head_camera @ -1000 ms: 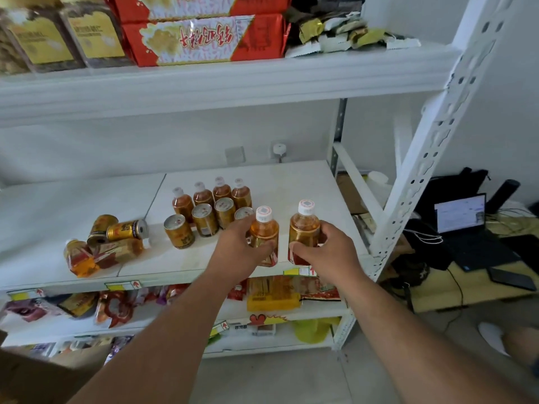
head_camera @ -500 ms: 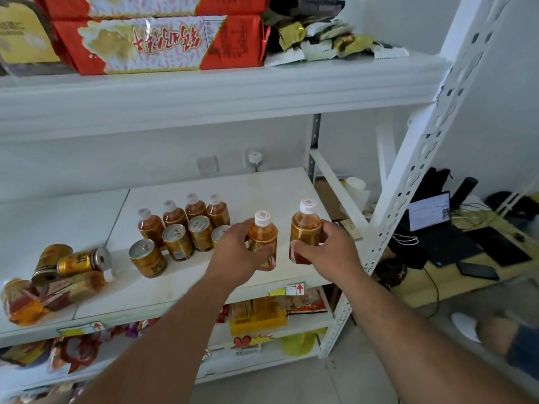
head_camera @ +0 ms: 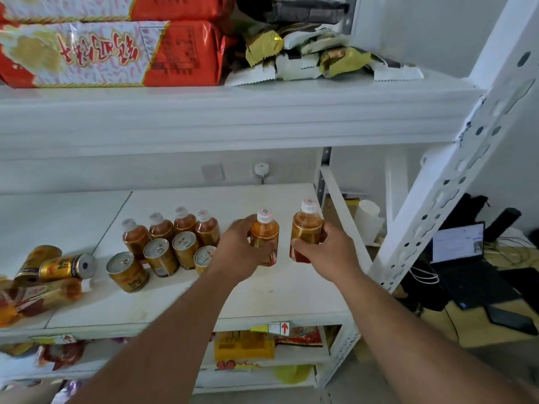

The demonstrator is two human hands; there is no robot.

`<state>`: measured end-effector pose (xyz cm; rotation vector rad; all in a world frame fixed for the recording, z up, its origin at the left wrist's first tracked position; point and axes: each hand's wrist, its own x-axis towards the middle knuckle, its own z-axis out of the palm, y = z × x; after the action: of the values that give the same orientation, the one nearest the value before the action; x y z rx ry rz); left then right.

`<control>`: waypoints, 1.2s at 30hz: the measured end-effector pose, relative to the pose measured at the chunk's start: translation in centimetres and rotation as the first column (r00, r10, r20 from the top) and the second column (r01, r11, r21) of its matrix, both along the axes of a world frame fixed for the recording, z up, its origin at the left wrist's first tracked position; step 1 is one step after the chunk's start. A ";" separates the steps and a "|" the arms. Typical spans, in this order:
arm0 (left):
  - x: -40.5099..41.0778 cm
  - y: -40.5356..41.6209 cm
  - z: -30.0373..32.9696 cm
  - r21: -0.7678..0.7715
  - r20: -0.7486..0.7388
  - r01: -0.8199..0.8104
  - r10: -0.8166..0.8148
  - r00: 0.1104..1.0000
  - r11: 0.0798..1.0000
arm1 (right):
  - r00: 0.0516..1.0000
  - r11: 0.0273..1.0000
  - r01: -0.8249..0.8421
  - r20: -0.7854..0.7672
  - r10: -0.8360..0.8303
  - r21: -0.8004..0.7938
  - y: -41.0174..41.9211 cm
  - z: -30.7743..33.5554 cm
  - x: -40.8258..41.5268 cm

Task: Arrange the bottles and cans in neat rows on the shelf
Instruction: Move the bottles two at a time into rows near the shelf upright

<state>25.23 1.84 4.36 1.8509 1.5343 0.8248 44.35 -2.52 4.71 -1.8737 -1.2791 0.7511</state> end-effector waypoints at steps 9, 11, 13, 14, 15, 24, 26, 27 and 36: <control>1.8 5.0 -0.1 -0.017 -0.012 -0.022 0.022 1.000 1.000 | 0.996 1.000 0.027 -0.081 -0.027 0.001 5.1 -0.3 0.6; 2.0 6.5 -0.4 -0.018 -0.015 -0.006 0.005 1.000 1.000 | 0.995 0.998 0.056 -0.086 -0.055 0.006 6.4 -0.6 0.5; 2.3 8.0 -0.7 -0.017 -0.017 0.016 -0.016 1.000 1.000 | 0.992 0.995 0.097 -0.087 -0.096 0.012 7.7 -1.3 0.3; 2.4 8.8 -0.9 -0.015 -0.011 0.026 -0.026 1.000 1.000 | 0.990 0.993 0.116 -0.083 -0.115 0.016 8.3 -1.8 0.2; 2.5 9.5 -1.2 -0.015 0.002 0.035 -0.035 0.999 0.999 | 0.989 0.991 0.131 -0.065 -0.130 0.023 9.0 -2.2 0.1; 4.3 13.3 -3.4 -0.033 0.077 0.083 -0.081 0.994 0.996 | 0.966 0.966 0.259 -0.016 -0.259 0.025 13.1 -4.7 0.3; 4.9 14.0 -3.9 -0.039 0.085 0.087 -0.083 0.993 0.995 | 0.962 0.962 0.272 0.009 -0.273 0.025 13.7 -5.0 0.6; 5.2 14.3 -4.1 -0.044 0.086 0.087 -0.083 0.993 0.995 | 0.963 0.963 0.270 0.020 -0.270 0.015 14.0 -5.0 0.8; 8.1 15.7 -6.1 -0.113 0.138 0.095 -0.079 0.987 0.989 | 0.973 0.980 0.186 0.153 -0.175 -0.067 16.6 -6.3 2.1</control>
<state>33.36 17.54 -1.77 1.7280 1.3801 0.7819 46.43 14.06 -1.55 -2.1116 -1.1610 0.5860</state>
